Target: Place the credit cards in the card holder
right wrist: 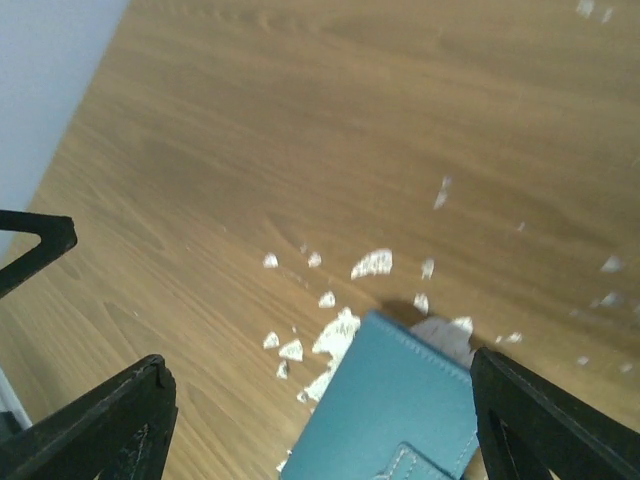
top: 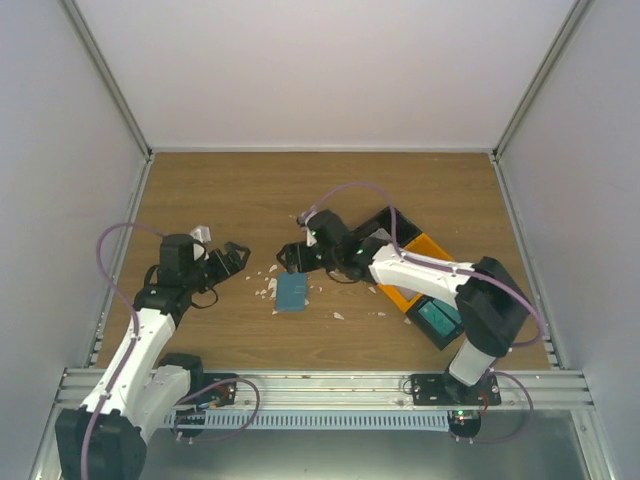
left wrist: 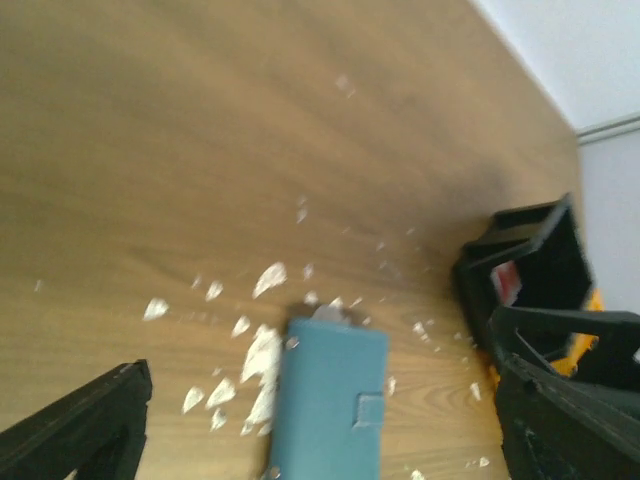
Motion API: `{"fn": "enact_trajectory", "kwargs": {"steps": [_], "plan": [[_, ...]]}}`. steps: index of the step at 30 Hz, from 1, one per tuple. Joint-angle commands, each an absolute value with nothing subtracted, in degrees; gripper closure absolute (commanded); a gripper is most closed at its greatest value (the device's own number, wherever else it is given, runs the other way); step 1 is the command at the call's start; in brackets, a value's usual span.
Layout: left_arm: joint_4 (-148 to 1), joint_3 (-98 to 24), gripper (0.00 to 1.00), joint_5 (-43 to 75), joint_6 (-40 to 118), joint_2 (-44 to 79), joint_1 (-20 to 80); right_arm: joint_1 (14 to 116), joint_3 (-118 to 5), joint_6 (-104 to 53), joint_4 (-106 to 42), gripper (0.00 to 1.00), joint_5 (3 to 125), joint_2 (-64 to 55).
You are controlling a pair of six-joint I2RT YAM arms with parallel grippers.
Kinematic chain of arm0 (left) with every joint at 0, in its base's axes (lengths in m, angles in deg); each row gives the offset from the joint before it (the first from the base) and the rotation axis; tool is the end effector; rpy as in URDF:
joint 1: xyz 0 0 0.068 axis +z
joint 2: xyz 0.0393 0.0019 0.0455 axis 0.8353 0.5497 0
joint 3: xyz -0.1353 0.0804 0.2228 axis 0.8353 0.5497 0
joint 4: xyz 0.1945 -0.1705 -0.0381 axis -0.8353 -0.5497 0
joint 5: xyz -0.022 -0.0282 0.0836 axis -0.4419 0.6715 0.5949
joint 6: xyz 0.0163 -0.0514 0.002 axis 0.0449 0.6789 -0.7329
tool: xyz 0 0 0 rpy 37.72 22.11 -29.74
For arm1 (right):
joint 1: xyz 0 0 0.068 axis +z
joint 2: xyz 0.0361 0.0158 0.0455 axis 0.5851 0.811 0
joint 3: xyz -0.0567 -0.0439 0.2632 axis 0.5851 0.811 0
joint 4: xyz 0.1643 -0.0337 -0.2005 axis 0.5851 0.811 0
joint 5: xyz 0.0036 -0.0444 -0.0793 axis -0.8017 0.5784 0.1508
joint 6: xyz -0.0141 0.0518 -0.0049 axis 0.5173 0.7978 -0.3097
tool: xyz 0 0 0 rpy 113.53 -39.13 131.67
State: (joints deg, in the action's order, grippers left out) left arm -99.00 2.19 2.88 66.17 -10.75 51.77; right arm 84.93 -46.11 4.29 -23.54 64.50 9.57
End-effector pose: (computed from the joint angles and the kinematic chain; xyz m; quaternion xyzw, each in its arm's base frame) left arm 0.1756 -0.0281 0.2410 -0.1772 0.8651 -0.3172 0.3457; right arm 0.2397 0.2838 0.2382 -0.1241 0.8911 0.3365 0.2781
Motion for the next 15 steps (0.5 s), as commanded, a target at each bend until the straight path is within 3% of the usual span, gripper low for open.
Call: {"fn": "enact_trajectory", "kwargs": {"steps": [1,7,15], "plan": [[-101.3,5.7,0.10,2.7,67.6,-6.5,51.2,88.5,-46.6,7.8,-19.1,0.21,68.9,13.9],[-91.9,8.7,0.25,-4.5,69.4,1.6,47.7,89.0,-42.3,11.8,-18.2,0.33,71.6,14.6],[-84.2,8.5,0.37,-9.3,68.4,12.9,42.7,88.7,-38.7,14.8,-20.4,0.49,69.1,14.9]]}}
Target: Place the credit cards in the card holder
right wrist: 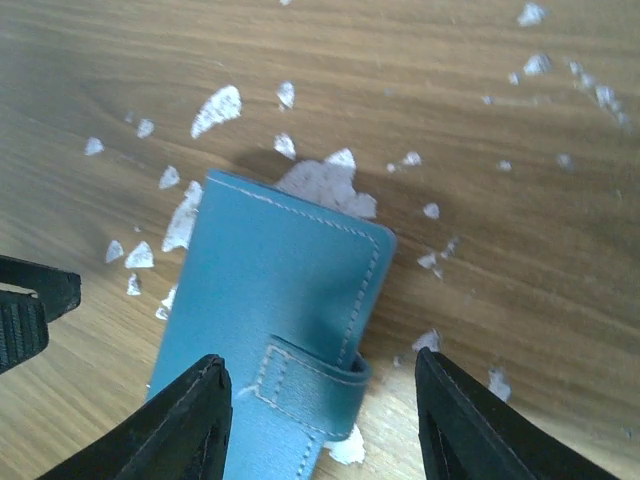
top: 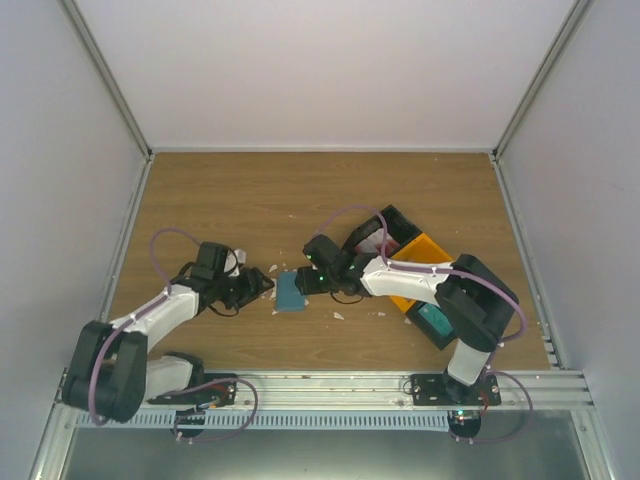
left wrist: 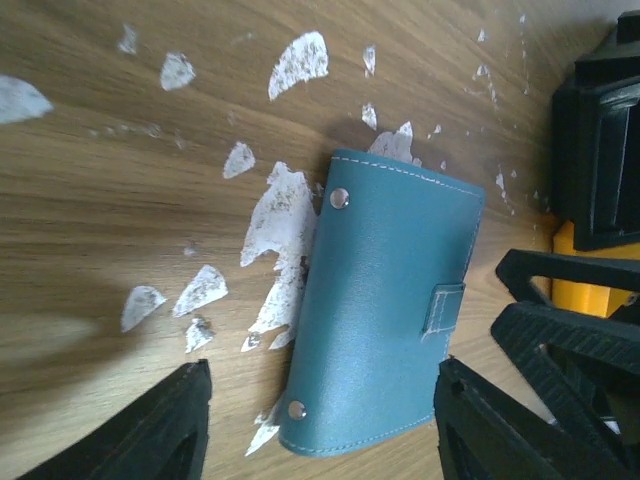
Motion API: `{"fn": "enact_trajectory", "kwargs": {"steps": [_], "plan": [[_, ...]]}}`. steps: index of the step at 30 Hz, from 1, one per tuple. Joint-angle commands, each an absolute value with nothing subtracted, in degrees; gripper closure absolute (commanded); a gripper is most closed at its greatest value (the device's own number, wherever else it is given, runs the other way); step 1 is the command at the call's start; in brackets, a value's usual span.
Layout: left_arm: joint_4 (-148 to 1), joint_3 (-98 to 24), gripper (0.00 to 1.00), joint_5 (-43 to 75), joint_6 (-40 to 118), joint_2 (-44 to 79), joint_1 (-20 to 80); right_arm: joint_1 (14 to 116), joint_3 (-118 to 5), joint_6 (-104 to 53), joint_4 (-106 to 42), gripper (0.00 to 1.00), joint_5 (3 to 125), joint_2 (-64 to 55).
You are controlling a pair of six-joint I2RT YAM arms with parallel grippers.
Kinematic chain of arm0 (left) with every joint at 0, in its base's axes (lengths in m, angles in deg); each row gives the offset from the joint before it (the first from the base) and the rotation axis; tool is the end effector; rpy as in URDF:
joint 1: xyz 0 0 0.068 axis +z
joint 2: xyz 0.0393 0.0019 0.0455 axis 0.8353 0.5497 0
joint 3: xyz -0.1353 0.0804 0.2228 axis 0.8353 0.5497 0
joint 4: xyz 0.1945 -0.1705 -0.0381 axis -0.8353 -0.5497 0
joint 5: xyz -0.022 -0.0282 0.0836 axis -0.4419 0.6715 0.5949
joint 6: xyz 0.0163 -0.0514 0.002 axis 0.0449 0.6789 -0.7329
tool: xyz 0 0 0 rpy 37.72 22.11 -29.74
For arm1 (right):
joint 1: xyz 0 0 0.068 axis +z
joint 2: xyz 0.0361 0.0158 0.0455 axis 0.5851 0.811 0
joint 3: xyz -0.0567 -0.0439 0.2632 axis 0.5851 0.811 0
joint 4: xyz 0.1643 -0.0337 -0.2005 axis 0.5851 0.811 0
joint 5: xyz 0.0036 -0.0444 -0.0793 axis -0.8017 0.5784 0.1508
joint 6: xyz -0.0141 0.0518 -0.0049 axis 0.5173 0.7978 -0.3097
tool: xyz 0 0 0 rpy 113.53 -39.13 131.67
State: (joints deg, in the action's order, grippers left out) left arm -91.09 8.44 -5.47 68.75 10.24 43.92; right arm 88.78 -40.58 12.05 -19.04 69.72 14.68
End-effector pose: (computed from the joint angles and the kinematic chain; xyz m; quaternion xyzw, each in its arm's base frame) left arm 0.1937 -0.0620 0.1547 -0.1567 0.9146 -0.3461 0.1381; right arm 0.2140 0.2859 0.1714 -0.0756 0.9472 0.2450 0.1926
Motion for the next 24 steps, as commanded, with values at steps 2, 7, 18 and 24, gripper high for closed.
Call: {"fn": "enact_trajectory", "kwargs": {"steps": [2,7,18,24], "plan": [[-82.8,8.6,0.42,-9.7,68.6,14.2,41.9,88.4,-38.2,15.2,-21.3,0.50,67.8,15.4],[-81.1,8.5,0.55,-10.0,67.8,17.5,40.1,87.6,-37.4,15.8,-23.2,0.53,65.5,16.3],[-79.1,8.9,0.70,-9.9,65.5,23.0,38.9,84.6,-32.2,17.4,-35.6,0.54,54.3,18.0],[-79.1,8.8,0.75,-8.9,64.5,24.4,38.9,83.3,-28.8,17.2,-48.5,0.55,45.2,18.9]]}}
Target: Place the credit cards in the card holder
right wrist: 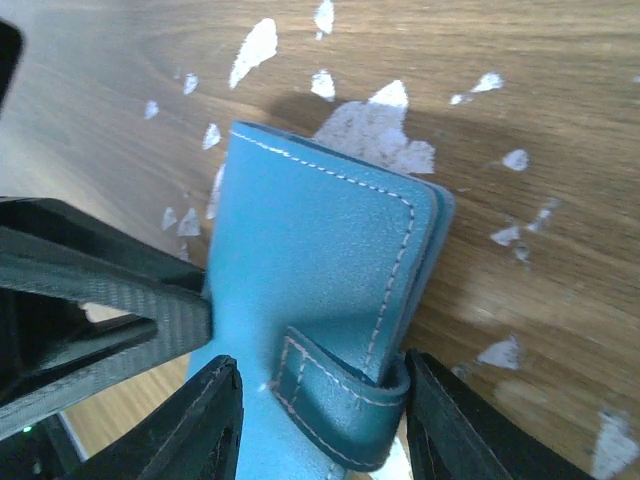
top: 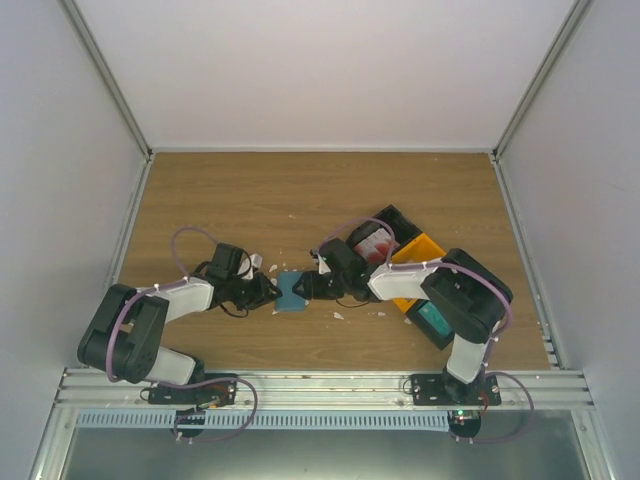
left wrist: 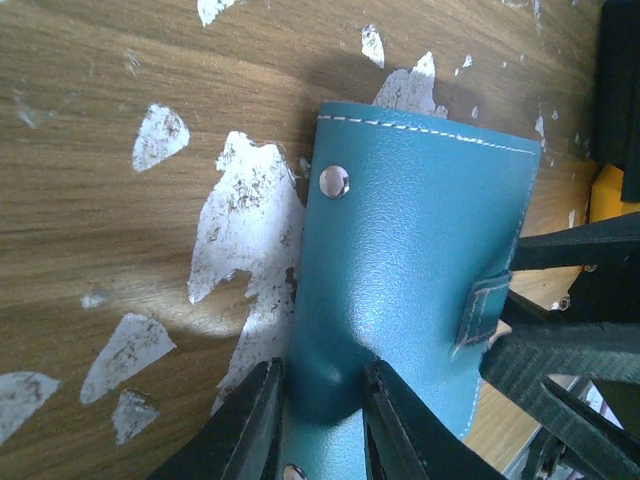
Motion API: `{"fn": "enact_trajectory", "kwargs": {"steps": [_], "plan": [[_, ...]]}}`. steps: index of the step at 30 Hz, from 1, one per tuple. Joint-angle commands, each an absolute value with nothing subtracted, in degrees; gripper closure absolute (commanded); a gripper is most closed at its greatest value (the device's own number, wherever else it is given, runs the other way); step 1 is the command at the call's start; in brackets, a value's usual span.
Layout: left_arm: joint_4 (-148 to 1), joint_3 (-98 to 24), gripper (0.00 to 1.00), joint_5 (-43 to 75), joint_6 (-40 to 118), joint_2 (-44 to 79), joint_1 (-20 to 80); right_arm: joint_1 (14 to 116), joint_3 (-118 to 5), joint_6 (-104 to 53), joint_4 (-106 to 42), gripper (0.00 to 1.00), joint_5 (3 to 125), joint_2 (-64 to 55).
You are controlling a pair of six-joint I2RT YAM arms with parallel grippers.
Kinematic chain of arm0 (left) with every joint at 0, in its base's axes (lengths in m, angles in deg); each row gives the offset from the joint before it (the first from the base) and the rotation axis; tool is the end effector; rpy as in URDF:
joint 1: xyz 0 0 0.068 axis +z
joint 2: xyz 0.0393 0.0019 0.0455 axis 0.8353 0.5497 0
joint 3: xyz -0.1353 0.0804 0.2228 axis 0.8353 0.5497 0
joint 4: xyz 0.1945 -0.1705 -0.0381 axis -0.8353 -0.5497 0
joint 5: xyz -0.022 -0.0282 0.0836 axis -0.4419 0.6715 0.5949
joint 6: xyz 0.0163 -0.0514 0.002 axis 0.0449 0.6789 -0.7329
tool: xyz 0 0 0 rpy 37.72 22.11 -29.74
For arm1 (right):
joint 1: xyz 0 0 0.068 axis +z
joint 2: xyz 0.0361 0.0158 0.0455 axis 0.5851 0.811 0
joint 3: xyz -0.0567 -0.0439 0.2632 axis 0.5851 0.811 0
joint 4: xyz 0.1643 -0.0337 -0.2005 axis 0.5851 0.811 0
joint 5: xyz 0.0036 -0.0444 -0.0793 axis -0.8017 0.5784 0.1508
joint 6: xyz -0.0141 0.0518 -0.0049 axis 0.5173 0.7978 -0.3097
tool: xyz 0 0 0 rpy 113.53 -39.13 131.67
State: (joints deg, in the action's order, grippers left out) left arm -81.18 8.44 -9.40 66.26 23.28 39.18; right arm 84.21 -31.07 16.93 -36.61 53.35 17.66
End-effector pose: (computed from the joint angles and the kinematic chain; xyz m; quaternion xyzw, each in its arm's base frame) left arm 0.2067 -0.0858 0.1214 -0.0964 0.9214 -0.3654 0.0908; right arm 0.2220 0.2670 0.1300 -0.0485 0.9240 0.3609 0.1165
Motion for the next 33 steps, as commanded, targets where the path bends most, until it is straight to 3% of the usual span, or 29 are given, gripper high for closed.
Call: {"fn": "enact_trajectory", "kwargs": {"steps": [1,6,9,14,19,21,26,33], "plan": [[-79.2,8.8,0.75,-8.4,64.3,24.6,38.8,83.1,-28.2,17.3,-51.1,0.54,43.3,19.1],[-78.4,9.0,0.75,-8.0,64.0,25.8,38.8,82.4,-27.3,18.3,-59.4,0.56,38.8,20.5],[-78.0,9.2,0.75,-8.0,64.0,25.7,38.8,82.4,-27.8,17.5,-59.6,0.65,39.1,20.8],[-76.2,9.7,0.74,-8.8,64.7,23.8,38.8,82.4,-27.7,15.5,-58.4,0.88,42.1,19.8],[-74.7,9.4,0.67,-10.2,67.7,15.6,38.9,82.4,-29.4,5.6,-53.5,0.96,47.6,15.7],[-76.8,8.4,0.61,-7.8,69.2,9.4,39.0,82.4,-30.7,-1.5,-50.2,0.99,51.4,12.6],[-89.4,0.0,0.33,-2.0,69.2,-2.8,40.8,82.4,-34.3,-22.8,-46.1,1.00,58.6,5.6],[-103.1,-15.6,0.03,-8.1,68.4,-2.8,43.7,83.6,-36.6,-50.0,-49.3,0.99,61.7,0.1]]}}
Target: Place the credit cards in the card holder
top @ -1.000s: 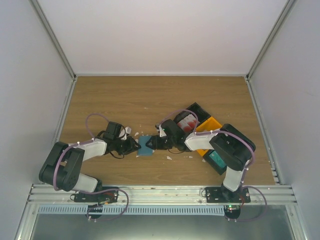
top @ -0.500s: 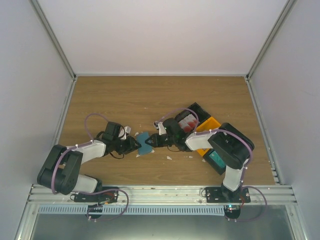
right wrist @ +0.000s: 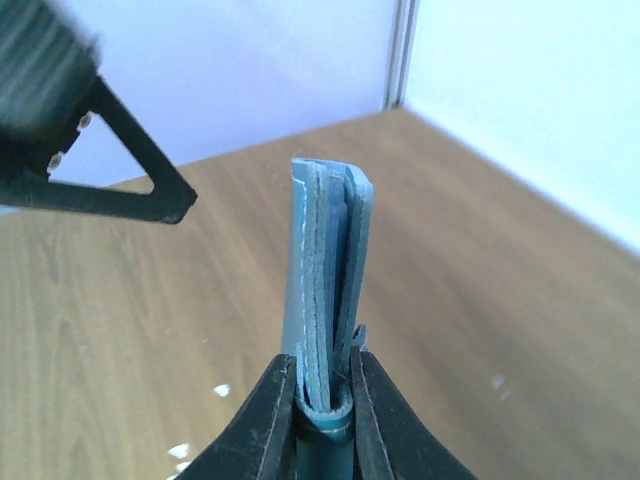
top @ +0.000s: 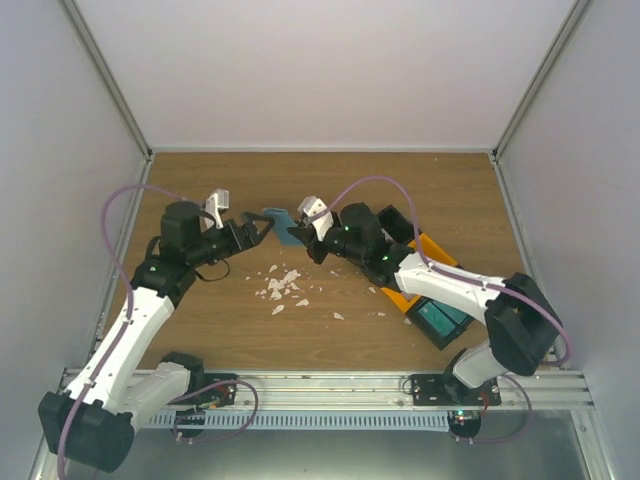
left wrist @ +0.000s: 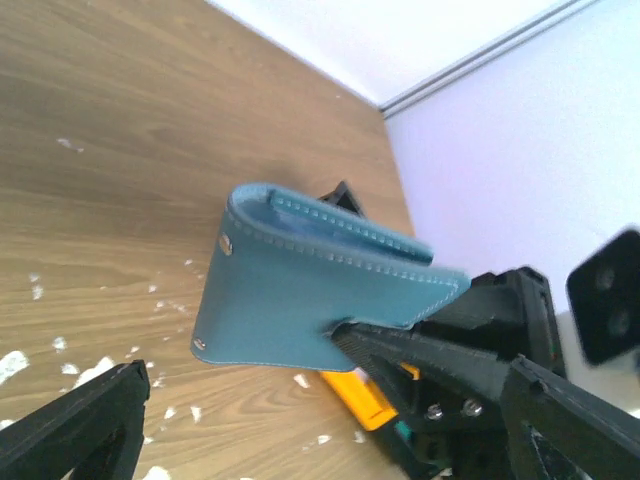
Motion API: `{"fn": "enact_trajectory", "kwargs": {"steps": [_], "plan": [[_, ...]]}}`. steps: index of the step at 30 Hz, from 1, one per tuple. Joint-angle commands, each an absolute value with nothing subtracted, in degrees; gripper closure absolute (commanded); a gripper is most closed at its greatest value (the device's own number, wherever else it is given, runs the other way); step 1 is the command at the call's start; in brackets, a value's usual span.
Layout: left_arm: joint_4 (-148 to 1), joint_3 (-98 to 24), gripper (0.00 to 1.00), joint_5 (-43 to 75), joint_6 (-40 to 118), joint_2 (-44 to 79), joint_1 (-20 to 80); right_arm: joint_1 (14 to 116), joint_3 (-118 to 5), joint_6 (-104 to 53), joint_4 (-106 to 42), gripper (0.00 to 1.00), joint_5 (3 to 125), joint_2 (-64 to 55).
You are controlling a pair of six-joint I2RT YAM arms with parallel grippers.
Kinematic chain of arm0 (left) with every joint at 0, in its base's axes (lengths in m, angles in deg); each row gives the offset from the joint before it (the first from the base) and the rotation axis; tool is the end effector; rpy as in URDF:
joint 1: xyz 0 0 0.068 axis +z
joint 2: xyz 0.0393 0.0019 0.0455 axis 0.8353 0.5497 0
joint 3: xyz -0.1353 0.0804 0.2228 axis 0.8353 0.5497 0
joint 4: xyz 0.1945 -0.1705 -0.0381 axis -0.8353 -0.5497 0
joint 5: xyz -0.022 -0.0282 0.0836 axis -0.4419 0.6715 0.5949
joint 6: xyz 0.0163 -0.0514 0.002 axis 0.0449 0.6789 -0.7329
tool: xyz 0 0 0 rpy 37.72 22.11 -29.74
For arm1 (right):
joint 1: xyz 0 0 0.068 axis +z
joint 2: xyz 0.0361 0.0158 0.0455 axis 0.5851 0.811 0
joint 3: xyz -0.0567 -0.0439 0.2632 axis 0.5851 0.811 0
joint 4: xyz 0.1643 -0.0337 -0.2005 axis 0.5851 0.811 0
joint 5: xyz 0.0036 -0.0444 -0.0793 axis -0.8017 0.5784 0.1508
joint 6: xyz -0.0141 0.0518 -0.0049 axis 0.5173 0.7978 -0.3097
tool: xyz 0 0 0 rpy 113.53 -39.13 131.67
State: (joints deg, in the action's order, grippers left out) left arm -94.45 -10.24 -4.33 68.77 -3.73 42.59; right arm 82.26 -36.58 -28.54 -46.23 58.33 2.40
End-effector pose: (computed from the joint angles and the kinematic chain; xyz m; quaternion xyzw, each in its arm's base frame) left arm 0.1989 -0.0675 0.3021 -0.0698 0.8333 -0.4219 0.3504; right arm 0.2373 0.2616 0.2633 -0.3557 0.7252 0.3333 0.4863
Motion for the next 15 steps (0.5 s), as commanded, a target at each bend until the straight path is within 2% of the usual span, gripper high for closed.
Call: {"fn": "enact_trajectory", "kwargs": {"steps": [1,6,10,12,15], "plan": [[-103.4,-16.9,0.01,-10.1,68.8,-2.2,43.7,83.9,-36.1,-53.2,-50.9,0.99,62.0,-0.3],[-102.2,-20.3,0.01,-16.7,72.7,-0.5,44.6,86.1,-33.0,-66.4,-59.2,0.98,65.3,-2.1],[-99.3,-17.7,0.03,-19.2,78.6,-0.9,45.9,87.8,-30.2,-73.3,-67.0,0.97,67.9,-3.0],[-96.8,-15.4,0.08,-22.1,81.9,-0.7,46.6,88.6,-30.1,-76.0,-68.4,0.93,69.3,-2.7],[-91.9,-12.8,0.24,-24.6,86.1,-0.5,47.9,90.0,-28.7,-81.6,-72.3,0.89,71.6,-2.2]]}}
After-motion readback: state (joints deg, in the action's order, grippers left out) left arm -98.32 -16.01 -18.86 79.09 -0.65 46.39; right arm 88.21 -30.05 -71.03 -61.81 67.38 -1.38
